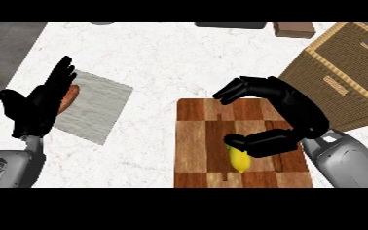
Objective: Pick the lemon from the cutting board and place it in the basket
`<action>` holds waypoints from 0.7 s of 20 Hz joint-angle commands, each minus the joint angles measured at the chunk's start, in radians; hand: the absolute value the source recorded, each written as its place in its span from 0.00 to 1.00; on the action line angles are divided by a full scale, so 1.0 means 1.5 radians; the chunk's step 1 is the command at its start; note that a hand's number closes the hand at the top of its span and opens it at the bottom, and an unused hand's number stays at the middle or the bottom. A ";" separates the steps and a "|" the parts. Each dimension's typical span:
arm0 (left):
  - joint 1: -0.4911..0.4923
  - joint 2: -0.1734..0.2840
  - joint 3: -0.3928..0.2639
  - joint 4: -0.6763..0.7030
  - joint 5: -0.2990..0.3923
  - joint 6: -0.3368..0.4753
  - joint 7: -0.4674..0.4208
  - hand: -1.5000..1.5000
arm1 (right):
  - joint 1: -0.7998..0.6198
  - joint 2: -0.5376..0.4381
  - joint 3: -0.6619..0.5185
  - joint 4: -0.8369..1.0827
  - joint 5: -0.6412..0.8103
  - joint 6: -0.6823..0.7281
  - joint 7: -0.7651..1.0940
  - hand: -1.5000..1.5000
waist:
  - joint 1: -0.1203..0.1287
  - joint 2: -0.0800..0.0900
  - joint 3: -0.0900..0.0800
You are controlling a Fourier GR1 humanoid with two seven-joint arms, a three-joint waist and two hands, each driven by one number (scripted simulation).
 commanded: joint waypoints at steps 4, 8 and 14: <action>-0.008 -0.006 0.025 0.043 0.037 -0.010 0.072 0.50 | 0.029 0.173 0.220 0.003 0.283 -0.173 0.006 0.00 | -0.029 -0.008 0.001; -0.004 -0.009 0.031 0.063 0.022 -0.010 0.043 0.50 | -0.052 0.183 0.212 -0.087 0.295 -0.112 0.294 0.00 | -0.040 -0.011 -0.001; 0.017 -0.018 0.023 0.042 0.015 0.005 0.050 0.50 | -0.191 0.076 0.178 -0.095 0.374 0.017 0.528 0.00 | -0.045 -0.022 -0.003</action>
